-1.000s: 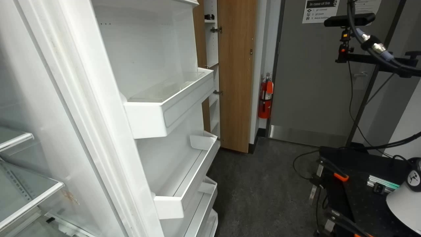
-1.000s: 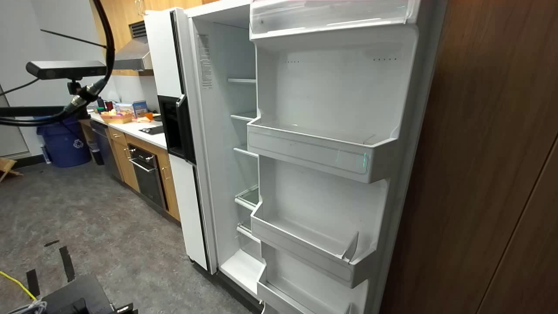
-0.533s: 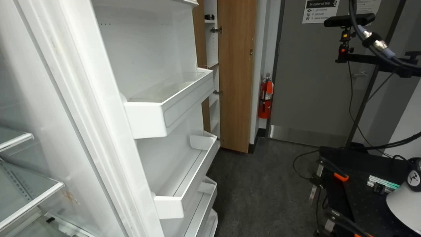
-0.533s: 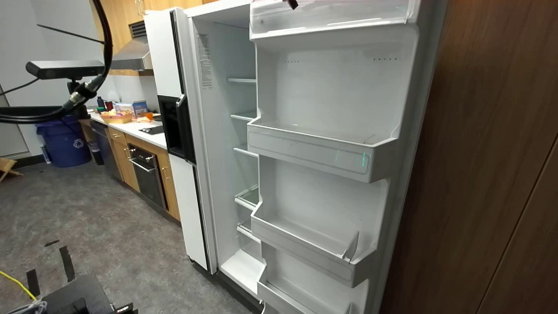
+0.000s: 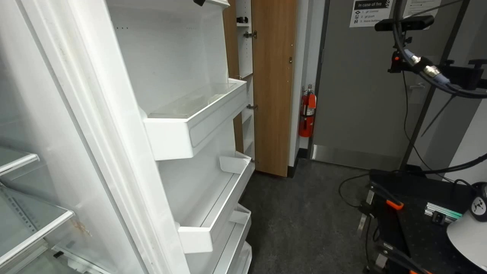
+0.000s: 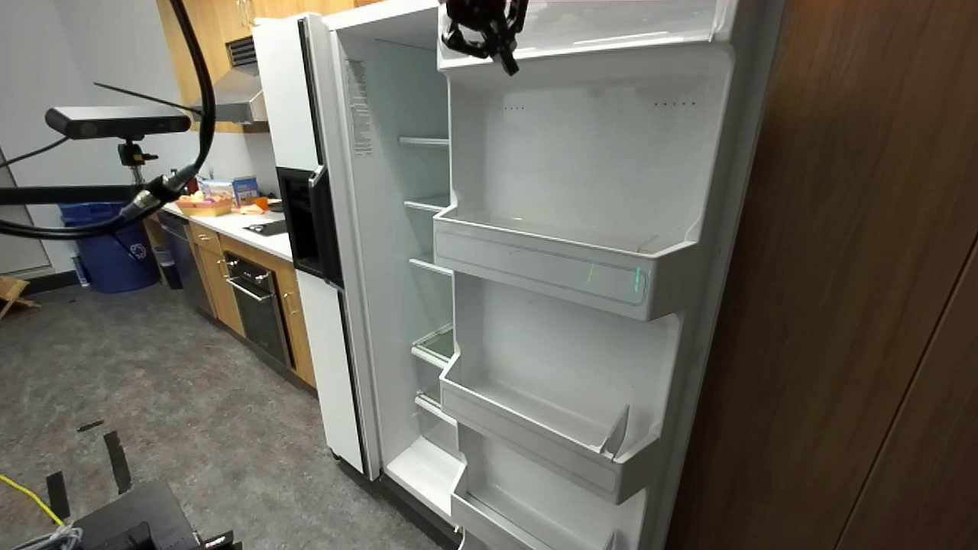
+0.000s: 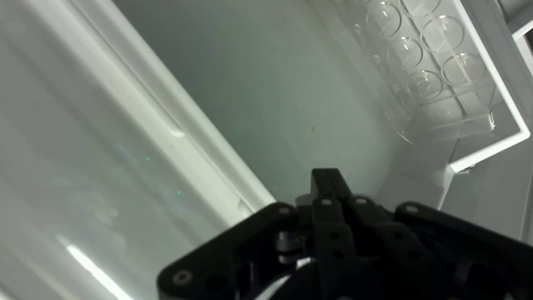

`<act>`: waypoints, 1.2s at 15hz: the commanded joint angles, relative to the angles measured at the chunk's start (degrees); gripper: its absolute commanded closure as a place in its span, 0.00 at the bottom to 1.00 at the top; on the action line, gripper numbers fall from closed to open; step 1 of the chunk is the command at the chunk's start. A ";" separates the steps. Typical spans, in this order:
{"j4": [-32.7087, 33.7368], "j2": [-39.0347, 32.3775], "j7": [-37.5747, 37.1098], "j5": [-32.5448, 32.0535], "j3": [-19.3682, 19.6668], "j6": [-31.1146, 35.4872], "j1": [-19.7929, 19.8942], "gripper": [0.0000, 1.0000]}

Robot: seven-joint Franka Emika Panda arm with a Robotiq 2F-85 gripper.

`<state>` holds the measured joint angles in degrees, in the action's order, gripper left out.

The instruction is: Open the cover on the topmost shelf of the fridge door.

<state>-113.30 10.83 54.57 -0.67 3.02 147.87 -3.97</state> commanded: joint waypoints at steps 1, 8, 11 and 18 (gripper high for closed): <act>-1.14 -2.06 -1.26 -1.31 -1.21 4.95 -0.21 1.00; -0.94 -1.80 1.22 0.16 -3.26 9.81 -0.79 1.00; -0.74 -1.40 1.33 0.10 -3.45 10.60 -0.59 1.00; -0.50 -0.17 1.24 0.36 -3.36 11.52 -0.73 1.00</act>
<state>-114.58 9.63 54.65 -0.93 -0.42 156.98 -4.26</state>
